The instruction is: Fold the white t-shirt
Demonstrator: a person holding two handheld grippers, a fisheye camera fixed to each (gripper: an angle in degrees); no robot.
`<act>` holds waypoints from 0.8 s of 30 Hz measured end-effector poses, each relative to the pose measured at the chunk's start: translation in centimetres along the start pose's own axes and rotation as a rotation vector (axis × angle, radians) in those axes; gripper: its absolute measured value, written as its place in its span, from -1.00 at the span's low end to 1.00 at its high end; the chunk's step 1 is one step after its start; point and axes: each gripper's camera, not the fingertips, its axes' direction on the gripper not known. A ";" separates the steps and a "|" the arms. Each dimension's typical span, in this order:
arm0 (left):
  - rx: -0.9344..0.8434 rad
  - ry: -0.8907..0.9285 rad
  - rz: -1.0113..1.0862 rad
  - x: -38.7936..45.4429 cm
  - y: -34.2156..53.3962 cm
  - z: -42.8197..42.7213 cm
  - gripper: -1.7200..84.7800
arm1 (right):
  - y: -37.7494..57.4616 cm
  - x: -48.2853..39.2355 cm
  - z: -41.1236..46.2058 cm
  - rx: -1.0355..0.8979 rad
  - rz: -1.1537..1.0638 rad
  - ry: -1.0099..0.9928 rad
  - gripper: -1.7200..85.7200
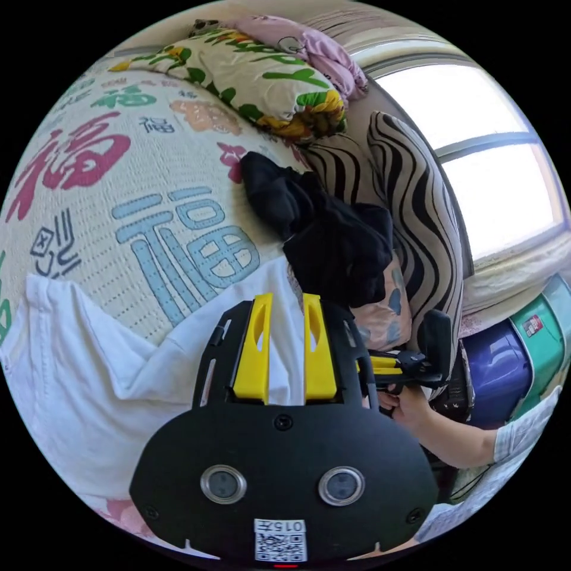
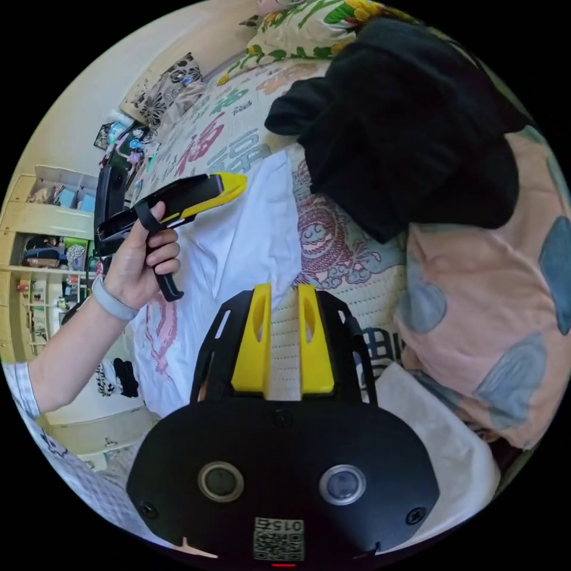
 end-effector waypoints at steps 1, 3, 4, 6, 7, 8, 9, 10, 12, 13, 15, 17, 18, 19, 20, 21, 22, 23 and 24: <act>-0.010 0.002 -0.007 0.0 -0.1 0.3 -0.79 | -0.4 0.1 0.5 -0.009 0.026 0.014 -0.86; -0.041 0.016 -0.017 0.2 -0.6 1.1 -0.81 | -0.3 0.6 0.6 0.018 0.070 -0.019 -0.94; -0.048 0.028 -0.014 0.3 -0.7 1.2 -0.82 | 0.2 0.9 0.5 0.039 0.097 -0.025 -0.96; -0.087 0.066 0.004 0.9 -1.0 2.0 -0.84 | 1.1 1.3 0.7 0.054 0.127 -0.020 -0.97; -0.106 0.079 0.015 1.1 -1.0 2.2 -0.84 | 1.7 1.4 1.3 0.060 0.138 -0.019 -0.97; -0.136 0.090 0.033 1.4 -0.9 2.3 -0.83 | 2.2 1.4 1.9 0.079 0.145 -0.031 -0.98; -0.117 0.098 0.044 1.8 -0.6 1.6 -0.83 | 2.4 1.4 2.2 0.099 0.145 -0.037 -0.98; -0.091 0.116 0.050 2.1 -0.3 1.0 -0.82 | 2.7 1.4 2.8 0.121 0.177 -0.011 -0.98; 0.043 0.218 0.088 3.3 2.1 -3.4 -0.81 | 3.3 1.9 3.0 0.179 0.264 0.006 -0.98; 0.076 0.232 0.102 3.7 3.0 -4.8 -0.81 | 3.8 1.8 2.8 0.230 0.275 -0.024 -0.98; 0.186 0.230 0.136 4.7 8.1 -11.0 -0.79 | 4.4 0.9 2.9 0.262 0.272 -0.021 -0.97; 0.236 0.155 0.095 4.3 13.0 -15.8 -0.79 | 4.1 -2.7 4.2 0.234 0.171 -0.038 -0.95; 0.261 0.078 0.026 3.3 16.8 -19.0 -0.79 | 3.9 -4.0 4.9 0.215 0.135 -0.050 -0.94; 0.272 0.033 -0.018 2.7 18.7 -20.6 -0.79 | 3.4 -7.0 6.6 0.164 0.053 -0.078 -0.92; 0.290 -0.067 -0.127 1.3 22.7 -23.8 -0.79 | 2.7 -10.6 9.1 0.098 -0.036 -0.104 -0.89; 0.299 -0.163 -0.236 -0.2 26.7 -27.0 -0.79 | 2.3 -12.6 10.4 0.064 -0.086 -0.124 -0.88; 0.297 -0.209 -0.287 -1.0 28.7 -28.5 -0.79 | 1.8 -16.8 13.6 -0.009 -0.199 -0.160 -0.86; 0.283 -0.295 -0.384 -2.4 32.3 -31.3 -0.78 | 1.4 -21.4 17.0 -0.078 -0.335 -0.175 -0.83; 0.272 -0.343 -0.481 -3.8 35.7 -34.0 -0.78 | 1.4 -24.0 18.9 -0.111 -0.412 -0.175 -0.82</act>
